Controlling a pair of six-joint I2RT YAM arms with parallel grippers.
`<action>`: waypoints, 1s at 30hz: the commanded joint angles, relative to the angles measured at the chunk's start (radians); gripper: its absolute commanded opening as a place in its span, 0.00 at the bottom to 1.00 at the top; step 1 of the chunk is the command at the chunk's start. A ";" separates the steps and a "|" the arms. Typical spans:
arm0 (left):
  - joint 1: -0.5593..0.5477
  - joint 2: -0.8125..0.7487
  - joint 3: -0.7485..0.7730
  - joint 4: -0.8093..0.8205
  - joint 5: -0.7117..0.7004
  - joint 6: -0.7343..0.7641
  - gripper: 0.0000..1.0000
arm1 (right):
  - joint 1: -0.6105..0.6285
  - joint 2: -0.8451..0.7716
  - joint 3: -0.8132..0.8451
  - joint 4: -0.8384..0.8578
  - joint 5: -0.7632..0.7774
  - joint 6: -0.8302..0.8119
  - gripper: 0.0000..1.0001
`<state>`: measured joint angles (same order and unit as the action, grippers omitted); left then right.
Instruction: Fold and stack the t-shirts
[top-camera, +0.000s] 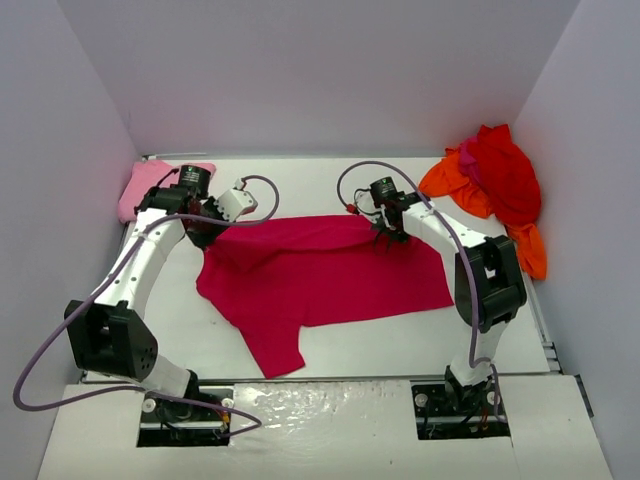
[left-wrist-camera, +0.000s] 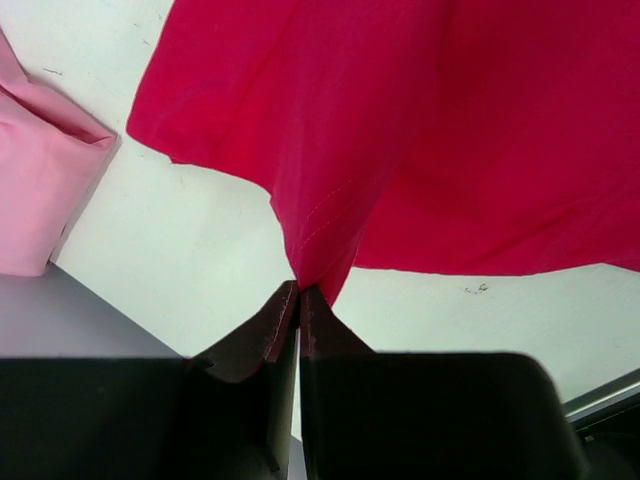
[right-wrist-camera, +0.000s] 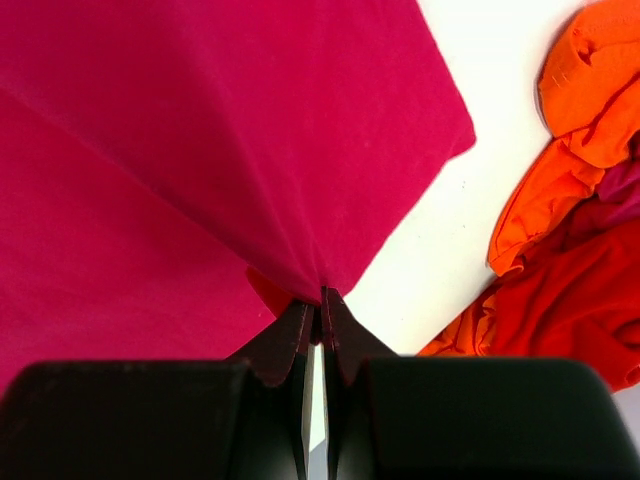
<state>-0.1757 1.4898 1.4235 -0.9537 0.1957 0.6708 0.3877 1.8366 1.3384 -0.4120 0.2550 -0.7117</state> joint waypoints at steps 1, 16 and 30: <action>-0.009 -0.059 0.037 -0.044 0.034 -0.042 0.00 | -0.051 -0.081 0.011 -0.002 0.050 -0.025 0.00; -0.056 -0.105 0.004 -0.206 0.159 -0.004 0.53 | -0.065 -0.190 -0.089 -0.110 -0.026 -0.073 0.76; -0.036 0.028 0.191 -0.021 0.116 -0.107 0.00 | -0.128 -0.115 0.137 -0.036 -0.075 0.005 0.00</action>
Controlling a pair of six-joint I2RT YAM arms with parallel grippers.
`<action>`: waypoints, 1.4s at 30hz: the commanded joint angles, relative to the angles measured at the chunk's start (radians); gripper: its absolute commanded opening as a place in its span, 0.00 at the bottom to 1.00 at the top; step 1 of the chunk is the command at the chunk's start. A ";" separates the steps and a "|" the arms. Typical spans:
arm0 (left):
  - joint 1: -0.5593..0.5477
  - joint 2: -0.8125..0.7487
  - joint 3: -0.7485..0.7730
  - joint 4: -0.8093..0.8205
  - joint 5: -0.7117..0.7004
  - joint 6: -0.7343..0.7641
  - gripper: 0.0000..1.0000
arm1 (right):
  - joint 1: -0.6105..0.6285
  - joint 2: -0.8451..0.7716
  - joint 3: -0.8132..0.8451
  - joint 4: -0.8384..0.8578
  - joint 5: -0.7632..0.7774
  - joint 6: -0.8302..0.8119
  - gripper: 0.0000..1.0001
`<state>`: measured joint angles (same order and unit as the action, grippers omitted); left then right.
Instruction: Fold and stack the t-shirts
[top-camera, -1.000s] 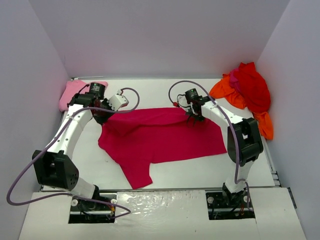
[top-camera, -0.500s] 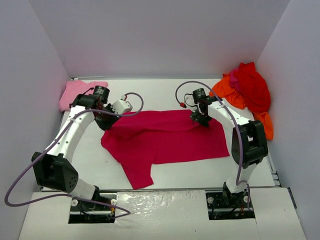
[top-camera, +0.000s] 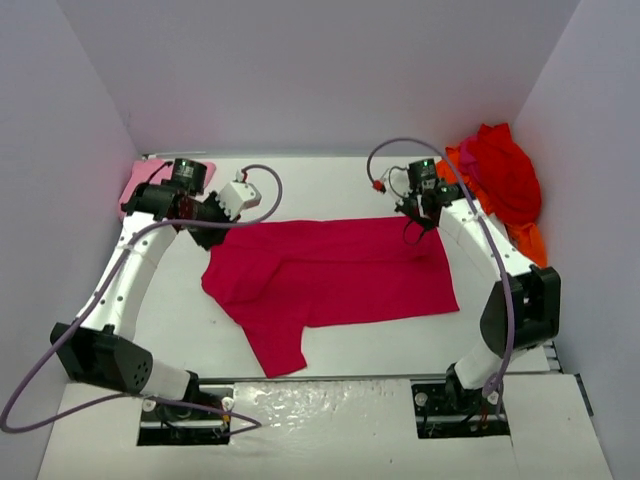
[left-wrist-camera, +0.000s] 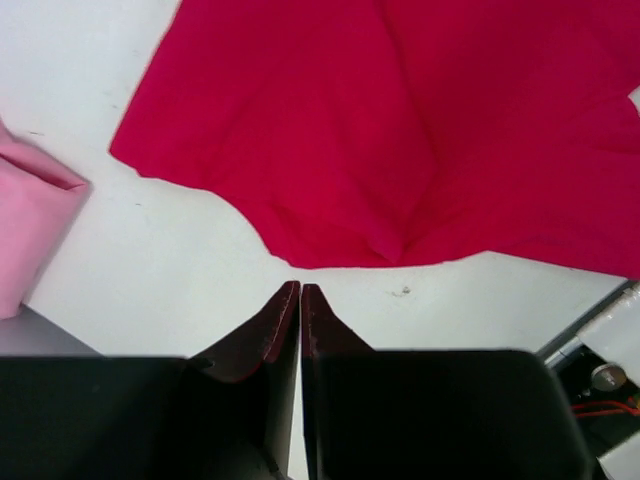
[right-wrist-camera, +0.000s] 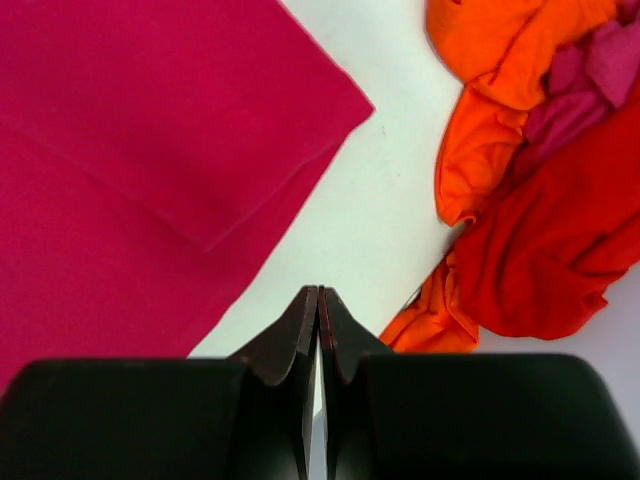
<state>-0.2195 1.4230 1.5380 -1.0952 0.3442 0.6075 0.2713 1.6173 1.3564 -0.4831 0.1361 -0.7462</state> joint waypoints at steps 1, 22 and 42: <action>0.008 0.122 0.101 0.128 -0.030 -0.050 0.00 | -0.019 0.149 0.142 0.035 0.057 0.050 0.00; -0.001 0.482 0.140 0.256 0.018 -0.086 0.00 | -0.046 0.135 0.037 -0.045 0.093 0.178 0.49; -0.023 0.444 0.051 0.299 -0.006 -0.083 0.00 | -0.035 0.105 -0.197 0.039 -0.004 0.252 0.50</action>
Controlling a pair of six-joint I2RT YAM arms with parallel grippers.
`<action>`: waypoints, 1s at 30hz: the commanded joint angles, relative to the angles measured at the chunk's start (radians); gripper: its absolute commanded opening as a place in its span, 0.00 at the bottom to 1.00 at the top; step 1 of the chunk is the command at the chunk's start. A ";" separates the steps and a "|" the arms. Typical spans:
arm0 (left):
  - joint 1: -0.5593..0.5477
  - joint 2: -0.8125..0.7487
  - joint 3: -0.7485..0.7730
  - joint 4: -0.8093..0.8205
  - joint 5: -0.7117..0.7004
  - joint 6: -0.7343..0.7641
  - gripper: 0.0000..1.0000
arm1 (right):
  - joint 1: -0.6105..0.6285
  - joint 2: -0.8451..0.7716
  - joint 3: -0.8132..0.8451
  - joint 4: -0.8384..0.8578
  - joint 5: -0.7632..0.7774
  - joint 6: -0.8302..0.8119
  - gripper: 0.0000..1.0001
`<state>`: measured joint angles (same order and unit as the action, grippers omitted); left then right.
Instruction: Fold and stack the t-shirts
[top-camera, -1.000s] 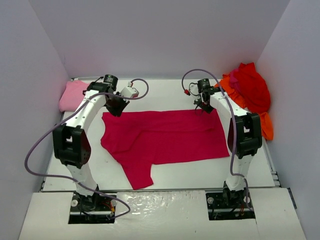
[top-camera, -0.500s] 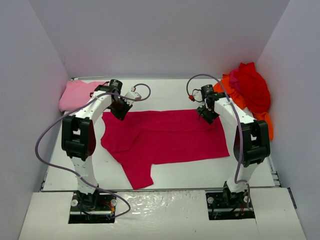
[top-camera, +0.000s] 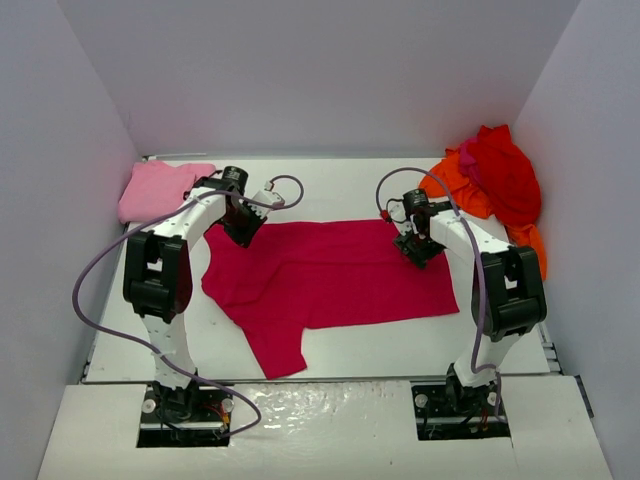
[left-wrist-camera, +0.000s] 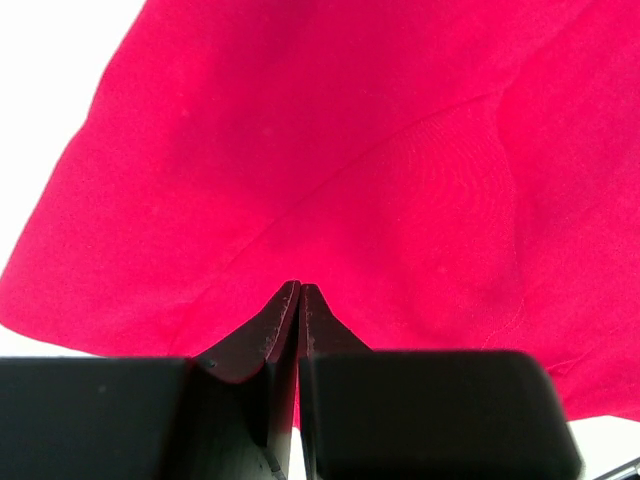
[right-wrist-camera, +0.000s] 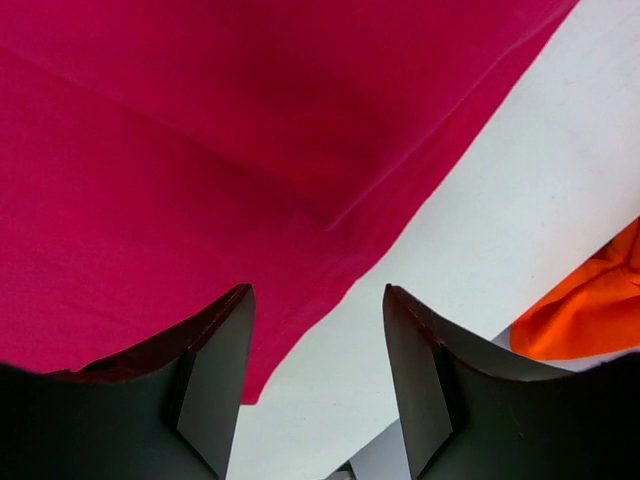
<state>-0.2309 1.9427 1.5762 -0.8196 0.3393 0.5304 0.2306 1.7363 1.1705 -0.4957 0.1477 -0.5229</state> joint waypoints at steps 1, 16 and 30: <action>-0.013 -0.075 0.012 0.022 -0.004 -0.006 0.00 | 0.006 -0.006 -0.012 0.058 -0.016 0.031 0.50; -0.019 -0.091 -0.025 0.042 -0.029 0.005 0.00 | 0.033 0.108 0.022 0.188 0.065 0.096 0.40; -0.021 -0.099 -0.055 0.052 -0.040 0.017 0.00 | 0.071 0.127 0.028 0.319 0.431 0.101 0.34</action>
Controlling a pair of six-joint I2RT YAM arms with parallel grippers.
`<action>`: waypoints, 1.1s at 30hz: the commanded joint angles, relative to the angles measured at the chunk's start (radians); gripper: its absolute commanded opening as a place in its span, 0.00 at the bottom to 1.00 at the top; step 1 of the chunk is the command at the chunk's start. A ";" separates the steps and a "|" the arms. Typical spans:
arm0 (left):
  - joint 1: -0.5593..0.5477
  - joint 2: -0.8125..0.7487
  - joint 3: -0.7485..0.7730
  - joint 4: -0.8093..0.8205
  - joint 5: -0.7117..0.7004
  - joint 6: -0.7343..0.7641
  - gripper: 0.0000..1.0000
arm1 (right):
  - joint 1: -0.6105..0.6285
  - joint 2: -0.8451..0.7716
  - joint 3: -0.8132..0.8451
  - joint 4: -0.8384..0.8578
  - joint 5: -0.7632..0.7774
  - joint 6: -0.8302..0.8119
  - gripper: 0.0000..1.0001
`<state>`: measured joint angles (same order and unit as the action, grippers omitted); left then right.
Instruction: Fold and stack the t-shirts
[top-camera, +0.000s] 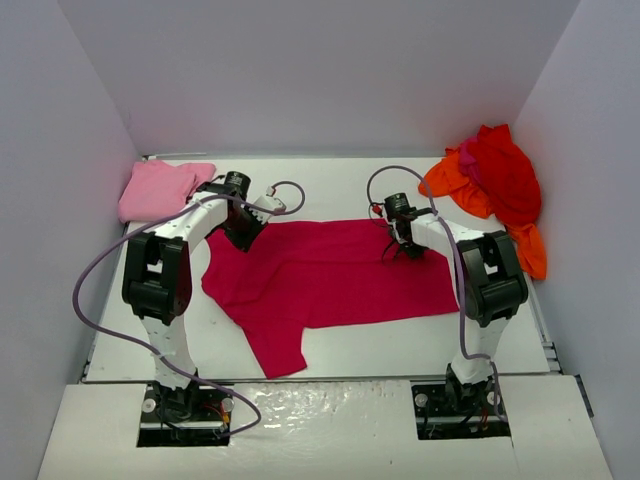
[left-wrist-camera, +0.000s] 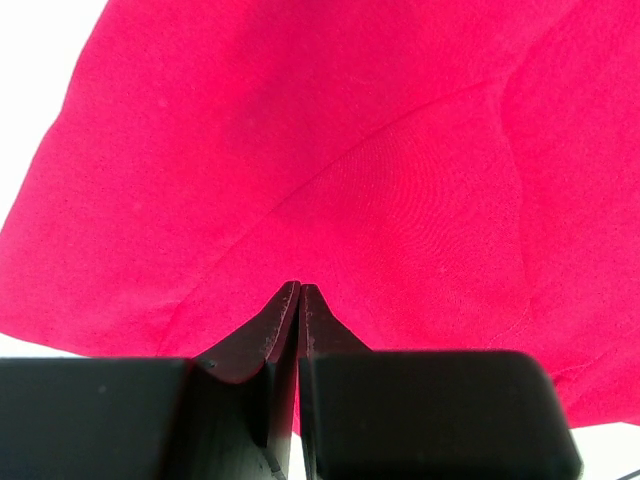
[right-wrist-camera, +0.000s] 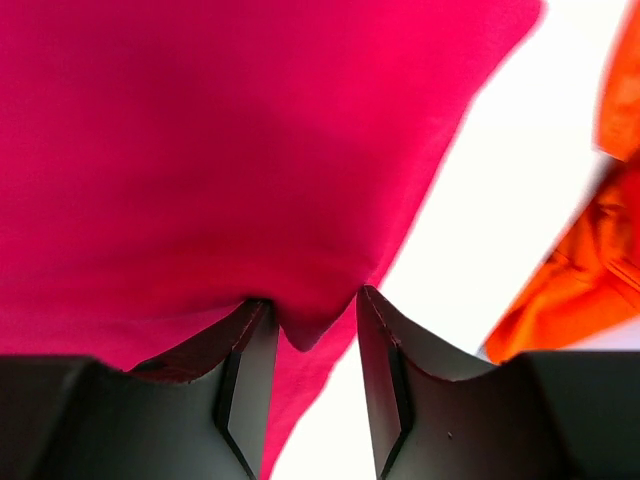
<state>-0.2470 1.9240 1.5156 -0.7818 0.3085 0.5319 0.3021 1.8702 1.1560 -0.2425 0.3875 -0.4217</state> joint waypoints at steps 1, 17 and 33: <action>-0.005 -0.080 0.005 0.016 -0.010 0.017 0.00 | -0.001 -0.001 0.046 0.069 0.220 -0.007 0.34; -0.005 -0.086 -0.003 0.009 -0.023 0.039 0.00 | 0.006 -0.045 -0.033 0.003 0.448 -0.183 0.38; -0.021 -0.092 0.003 -0.010 -0.029 0.054 0.00 | 0.023 -0.017 -0.018 -0.298 0.040 -0.141 0.42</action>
<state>-0.2620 1.9218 1.4986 -0.7798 0.2829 0.5603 0.3152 1.8588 1.1184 -0.3474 0.6521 -0.5760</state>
